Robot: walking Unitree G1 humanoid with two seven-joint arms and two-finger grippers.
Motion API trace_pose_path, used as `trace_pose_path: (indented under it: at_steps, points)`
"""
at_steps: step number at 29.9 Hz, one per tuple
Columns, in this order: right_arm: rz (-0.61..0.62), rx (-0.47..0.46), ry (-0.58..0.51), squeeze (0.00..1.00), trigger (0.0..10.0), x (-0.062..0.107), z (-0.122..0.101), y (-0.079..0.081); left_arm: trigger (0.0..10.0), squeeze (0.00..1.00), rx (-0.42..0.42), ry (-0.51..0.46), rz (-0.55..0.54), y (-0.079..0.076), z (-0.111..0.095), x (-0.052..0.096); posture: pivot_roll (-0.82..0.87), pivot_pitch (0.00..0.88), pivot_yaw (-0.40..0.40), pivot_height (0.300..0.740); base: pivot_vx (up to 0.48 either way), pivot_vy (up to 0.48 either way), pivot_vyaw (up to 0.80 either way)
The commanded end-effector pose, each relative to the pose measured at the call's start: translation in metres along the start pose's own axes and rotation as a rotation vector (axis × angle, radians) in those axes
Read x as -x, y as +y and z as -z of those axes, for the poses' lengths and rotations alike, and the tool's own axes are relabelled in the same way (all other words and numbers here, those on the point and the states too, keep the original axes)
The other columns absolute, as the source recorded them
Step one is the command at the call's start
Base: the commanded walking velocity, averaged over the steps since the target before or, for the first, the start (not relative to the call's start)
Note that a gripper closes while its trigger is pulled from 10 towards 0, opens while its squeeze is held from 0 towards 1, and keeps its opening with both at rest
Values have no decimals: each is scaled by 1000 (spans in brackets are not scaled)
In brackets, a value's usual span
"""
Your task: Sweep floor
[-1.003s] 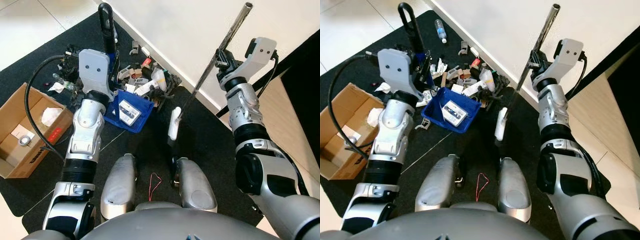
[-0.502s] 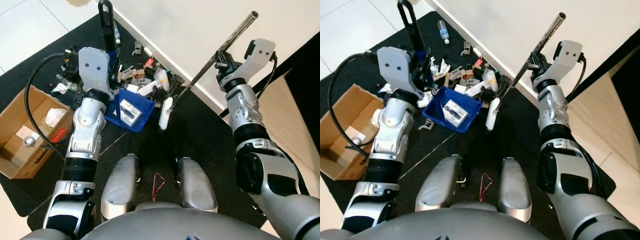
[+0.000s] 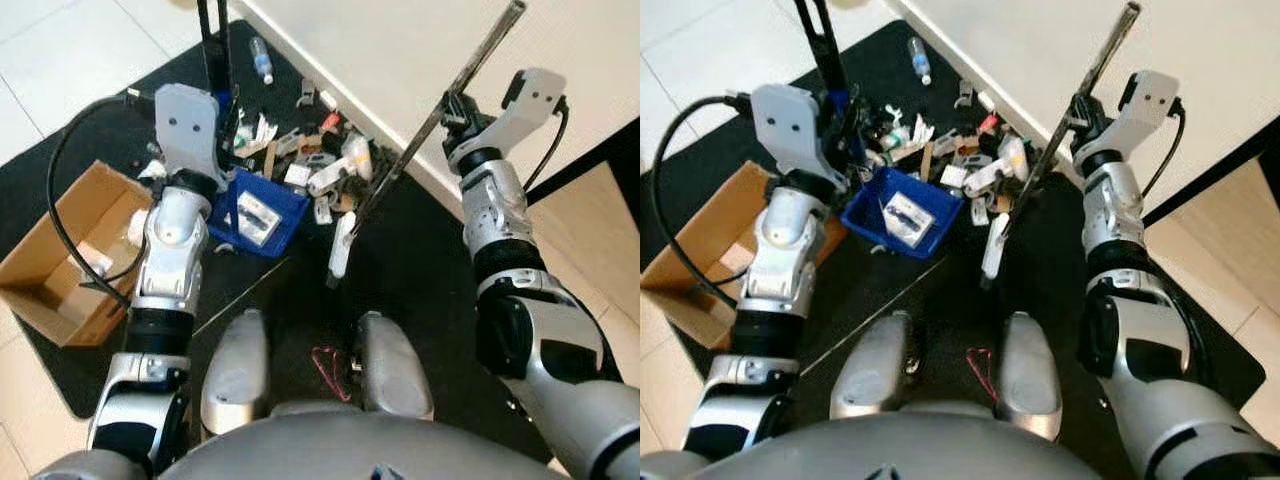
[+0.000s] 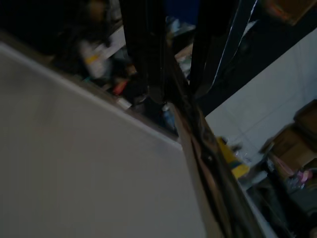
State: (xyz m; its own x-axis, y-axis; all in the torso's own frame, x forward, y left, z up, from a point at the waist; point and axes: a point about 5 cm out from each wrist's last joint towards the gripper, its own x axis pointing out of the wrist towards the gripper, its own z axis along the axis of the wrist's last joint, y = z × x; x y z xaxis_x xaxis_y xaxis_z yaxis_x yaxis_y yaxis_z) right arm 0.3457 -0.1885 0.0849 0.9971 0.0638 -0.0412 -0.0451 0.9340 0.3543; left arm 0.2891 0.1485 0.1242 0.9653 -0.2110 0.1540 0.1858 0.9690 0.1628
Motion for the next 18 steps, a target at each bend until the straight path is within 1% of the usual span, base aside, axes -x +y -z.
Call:
trace_pose_path:
  at_steps: [1,13,17,18]
  points:
    - [-3,9,-36,0,10000,-2,-8,-1,10000,0,-25,-38,-6,4,-6,-1,168,46,-6,740,0,379,0]
    - [-7,9,-38,0,10000,-3,-9,-1,10000,0,-40,-46,-1,6,-6,-1,170,37,-5,740,0,375,0]
    - [-8,8,-37,0,10000,-3,-9,-1,10000,0,-44,-55,5,6,-8,-1,171,37,-4,740,0,283,0]
    - [-8,8,-36,0,10000,-3,-8,0,10000,0,-44,-57,6,6,-8,-2,170,37,-3,740,0,0,0]
